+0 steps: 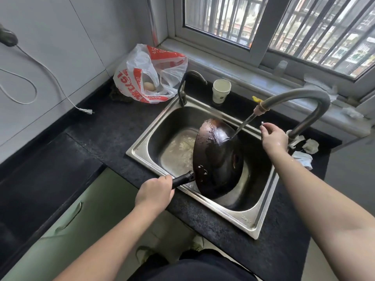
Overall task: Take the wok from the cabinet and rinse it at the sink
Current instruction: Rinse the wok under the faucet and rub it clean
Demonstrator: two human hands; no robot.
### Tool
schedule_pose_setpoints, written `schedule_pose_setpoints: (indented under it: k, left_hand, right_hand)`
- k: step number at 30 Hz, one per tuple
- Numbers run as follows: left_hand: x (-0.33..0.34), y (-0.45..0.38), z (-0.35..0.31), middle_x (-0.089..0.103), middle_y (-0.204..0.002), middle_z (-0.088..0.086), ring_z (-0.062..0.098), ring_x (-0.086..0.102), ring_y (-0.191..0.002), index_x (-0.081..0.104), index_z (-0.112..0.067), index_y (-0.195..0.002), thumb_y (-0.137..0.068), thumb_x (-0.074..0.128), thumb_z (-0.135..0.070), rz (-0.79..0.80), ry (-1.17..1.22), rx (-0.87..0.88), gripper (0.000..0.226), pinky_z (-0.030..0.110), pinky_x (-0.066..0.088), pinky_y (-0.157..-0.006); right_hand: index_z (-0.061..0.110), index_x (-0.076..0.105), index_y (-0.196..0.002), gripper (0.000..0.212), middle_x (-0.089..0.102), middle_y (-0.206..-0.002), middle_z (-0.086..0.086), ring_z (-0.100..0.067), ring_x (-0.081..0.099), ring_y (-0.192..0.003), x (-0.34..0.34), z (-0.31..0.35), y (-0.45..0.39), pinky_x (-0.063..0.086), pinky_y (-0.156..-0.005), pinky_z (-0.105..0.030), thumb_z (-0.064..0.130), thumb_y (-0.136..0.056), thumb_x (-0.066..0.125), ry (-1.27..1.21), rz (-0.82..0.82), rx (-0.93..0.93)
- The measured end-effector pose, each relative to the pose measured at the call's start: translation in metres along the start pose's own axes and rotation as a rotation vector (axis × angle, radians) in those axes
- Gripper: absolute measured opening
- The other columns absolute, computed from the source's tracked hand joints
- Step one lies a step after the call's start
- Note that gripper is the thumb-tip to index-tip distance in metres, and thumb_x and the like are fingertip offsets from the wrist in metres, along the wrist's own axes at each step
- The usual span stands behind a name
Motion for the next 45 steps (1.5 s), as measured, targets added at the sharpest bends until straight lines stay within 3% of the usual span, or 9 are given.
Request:
schedule_pose_setpoints:
  k: [12,31,35,41,45]
  left_hand:
    - [-0.005,-0.006,-0.005,0.068,-0.1,0.001,0.028,0.067,-0.09,0.055,-0.017,-0.101,-0.093,0.051,-0.038,0.08,0.019,-0.012,0.022,0.036,0.049,-0.07]
    - [-0.033,-0.015,-0.026,0.069,-0.095,0.004,0.029,0.067,-0.085,0.055,-0.016,-0.098,-0.091,0.053,-0.02,0.108,-0.022,0.001,0.008,0.036,0.046,-0.064]
    - [-0.046,-0.023,-0.027,0.066,-0.094,0.006,0.031,0.065,-0.086,0.058,-0.014,-0.098,-0.091,0.056,-0.021,0.128,-0.017,-0.006,0.011,0.034,0.04,-0.06]
    - [-0.063,-0.041,-0.021,0.063,-0.1,0.007,0.033,0.064,-0.093,0.061,-0.013,-0.101,-0.087,0.063,-0.031,0.2,0.052,-0.087,0.023,0.033,0.044,-0.066]
    - [-0.064,-0.05,-0.018,0.061,-0.093,0.005,0.029,0.06,-0.082,0.055,-0.018,-0.088,-0.084,0.064,-0.032,0.251,0.125,-0.151,0.017,0.031,0.043,-0.066]
  right_hand:
    - [0.027,0.067,-0.117,0.028,0.068,-0.116,0.003,-0.02,0.058,-0.113,0.001,-0.002,-0.002,0.036,-0.088,-0.024,0.039,-0.095,0.054,0.02,0.003,0.006]
    - [0.023,0.066,-0.119,0.031,0.069,-0.117,-0.001,-0.021,0.059,-0.111,0.003,-0.004,-0.003,0.036,-0.088,-0.023,0.038,-0.095,0.054,0.026,-0.013,-0.026]
    - [0.024,0.066,-0.119,0.03,0.069,-0.116,0.0,-0.02,0.059,-0.11,0.003,-0.006,-0.004,0.037,-0.09,-0.023,0.039,-0.095,0.055,0.008,-0.01,-0.014]
    - [0.024,0.066,-0.119,0.03,0.069,-0.117,0.0,-0.02,0.059,-0.111,0.003,-0.006,-0.004,0.037,-0.091,-0.024,0.038,-0.095,0.055,0.019,-0.003,-0.015]
    - [0.023,0.066,-0.119,0.03,0.068,-0.117,-0.001,-0.022,0.059,-0.112,0.003,-0.006,-0.005,0.039,-0.092,-0.026,0.036,-0.096,0.054,0.039,-0.009,-0.024]
Point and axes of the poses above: each hand's wrist, its own y-axis away from the middle knuckle, its own x-axis out of the palm, z = x × y, the point moved 5 cm from there along -y, towards the middle knuckle
